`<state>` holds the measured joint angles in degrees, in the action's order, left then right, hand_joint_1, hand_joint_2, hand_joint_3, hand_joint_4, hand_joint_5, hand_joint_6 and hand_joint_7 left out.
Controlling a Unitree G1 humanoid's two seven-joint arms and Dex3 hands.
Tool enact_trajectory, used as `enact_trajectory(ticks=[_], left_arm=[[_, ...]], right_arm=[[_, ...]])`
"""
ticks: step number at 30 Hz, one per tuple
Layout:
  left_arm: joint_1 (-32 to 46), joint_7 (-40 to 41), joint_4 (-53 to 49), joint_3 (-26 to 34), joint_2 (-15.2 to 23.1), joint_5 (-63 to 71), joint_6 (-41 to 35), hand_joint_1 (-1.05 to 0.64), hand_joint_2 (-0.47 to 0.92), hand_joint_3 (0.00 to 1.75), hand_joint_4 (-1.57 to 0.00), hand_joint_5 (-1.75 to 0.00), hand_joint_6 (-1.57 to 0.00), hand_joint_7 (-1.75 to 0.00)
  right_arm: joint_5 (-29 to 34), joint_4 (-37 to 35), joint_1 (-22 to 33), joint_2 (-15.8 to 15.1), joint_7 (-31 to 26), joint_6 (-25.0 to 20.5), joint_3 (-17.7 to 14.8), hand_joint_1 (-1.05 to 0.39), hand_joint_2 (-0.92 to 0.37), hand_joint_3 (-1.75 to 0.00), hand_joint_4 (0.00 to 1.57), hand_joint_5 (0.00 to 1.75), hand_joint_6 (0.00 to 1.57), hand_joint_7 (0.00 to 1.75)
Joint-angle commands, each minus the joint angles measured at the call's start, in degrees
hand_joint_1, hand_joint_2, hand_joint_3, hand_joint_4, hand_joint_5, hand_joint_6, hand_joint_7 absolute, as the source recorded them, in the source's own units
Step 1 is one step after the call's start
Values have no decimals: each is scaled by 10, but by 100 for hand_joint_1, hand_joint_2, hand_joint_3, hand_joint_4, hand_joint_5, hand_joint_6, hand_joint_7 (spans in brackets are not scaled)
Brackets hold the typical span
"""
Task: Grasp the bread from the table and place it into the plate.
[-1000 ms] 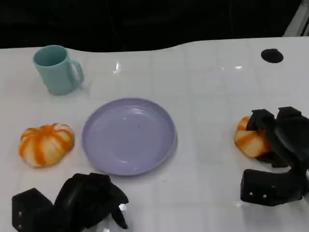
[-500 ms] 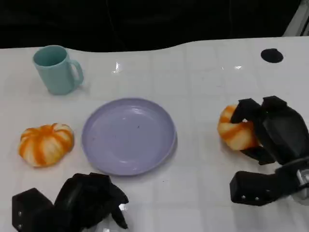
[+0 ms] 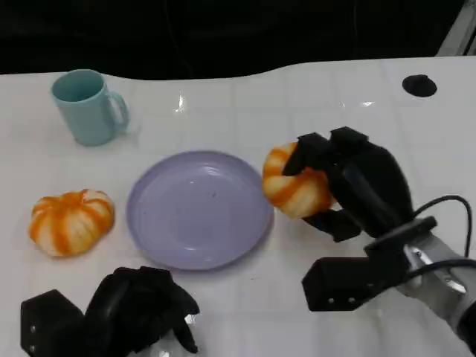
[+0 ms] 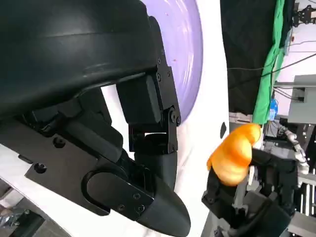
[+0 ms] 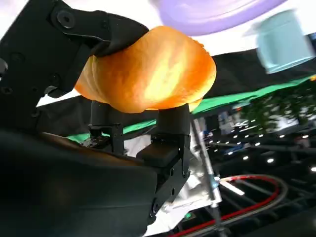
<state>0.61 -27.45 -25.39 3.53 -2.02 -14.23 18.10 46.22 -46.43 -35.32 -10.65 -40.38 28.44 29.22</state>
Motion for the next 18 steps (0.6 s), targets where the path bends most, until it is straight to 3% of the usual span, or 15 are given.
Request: enact_trajectory(ticks=[1, 5, 9, 13, 18], left_arm=[[1, 1, 1, 0, 3, -2, 2, -105, 79, 0, -150, -93, -157, -50], [2, 3, 3, -4, 0, -1, 2, -105, 78, 0, -149, -92, -157, -49], [4, 6, 6, -6, -3, 0, 3, -105, 78, 0, -150, -92, -157, -48], [4, 5, 6, -7, -5, -1, 3, -105, 77, 0, -150, -91, -157, -47], [5, 10, 10, -7, -5, 2, -3, -105, 77, 0, -150, -91, -157, -47]], right_arm=[[-3, 4, -31, 27, 15, -16, 1, -21, -29, -138, 99, 175, 79, 167], [-6, -9, -49, 57, 36, -24, 9, -18, -30, -134, 95, 175, 75, 172], [-18, -36, -65, 80, 57, -5, 13, -14, -30, -131, 95, 175, 75, 174], [-12, -74, -85, 94, 55, 8, 22, -16, -36, -118, 93, 175, 73, 175], [-21, -119, -103, 116, 59, 23, 24, -17, -41, -115, 93, 175, 71, 175]])
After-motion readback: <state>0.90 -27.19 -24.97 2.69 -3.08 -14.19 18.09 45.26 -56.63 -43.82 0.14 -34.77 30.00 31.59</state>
